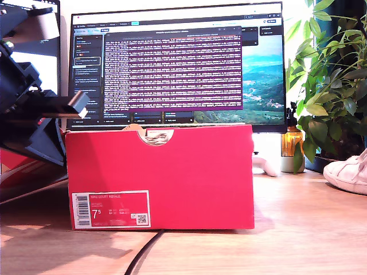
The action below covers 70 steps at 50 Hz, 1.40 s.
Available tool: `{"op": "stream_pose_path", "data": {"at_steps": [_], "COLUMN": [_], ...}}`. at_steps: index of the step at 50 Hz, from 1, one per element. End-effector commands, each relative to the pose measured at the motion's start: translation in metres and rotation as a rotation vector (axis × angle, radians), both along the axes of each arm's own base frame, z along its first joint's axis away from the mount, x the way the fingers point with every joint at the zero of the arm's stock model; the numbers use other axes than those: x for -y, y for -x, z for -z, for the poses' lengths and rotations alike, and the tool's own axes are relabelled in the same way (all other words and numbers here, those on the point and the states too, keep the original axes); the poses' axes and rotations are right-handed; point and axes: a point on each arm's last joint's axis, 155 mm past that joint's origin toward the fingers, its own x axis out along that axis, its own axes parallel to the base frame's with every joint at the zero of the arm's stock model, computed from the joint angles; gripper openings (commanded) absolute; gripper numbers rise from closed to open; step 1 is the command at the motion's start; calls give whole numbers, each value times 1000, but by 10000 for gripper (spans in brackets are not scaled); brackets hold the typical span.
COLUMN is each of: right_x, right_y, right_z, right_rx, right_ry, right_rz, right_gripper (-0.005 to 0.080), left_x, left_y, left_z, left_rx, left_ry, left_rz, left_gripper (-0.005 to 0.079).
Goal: Pack the white shoes by picking the first shoe and placing it inside the red shoebox, left side, then picking and rotating the second shoe and placing it in the shoebox
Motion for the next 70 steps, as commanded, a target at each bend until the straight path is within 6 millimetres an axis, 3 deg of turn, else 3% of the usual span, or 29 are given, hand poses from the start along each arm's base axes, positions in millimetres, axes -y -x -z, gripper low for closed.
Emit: {"op": "stream_pose_path", "data": {"at_steps": [1,18,46,49,51,56,58,60,70], "right_x": [5,13,14,14,14,10,9,8,8], "right_y": [-2,-21,-15,-14,-14,-13,-11,-10,-11], "right_z": [6,20,68,71,74,77,77,77,75], "right_rx": [4,78,-22,-25,-21,-18,-23,-24,-37], "right_ry": [3,6,-9,-9,-9,-34,-37,-38,-47], "right_rz": [20,47,56,56,56,67,94,102,28], "right_gripper": [715,714,695,622,528,107,-26,5,-13], "left_x": [3,4,3,3,3,3,3,3,3], "left_y": [-2,-2,-2,-2,-2,-2,-2,-2,-2], "left_z": [-4,-4,-4,-4,-4,-4,-4,-4,-4], "left_rx": [10,10,10,10,10,10,10,10,10], "left_ry": [10,11,10,10,10,10,10,10,10], "left_rz": [4,4,4,4,4,4,4,4,4], "left_gripper": [-19,-19,-19,-19,-19,-19,-19,-19,-19]}}
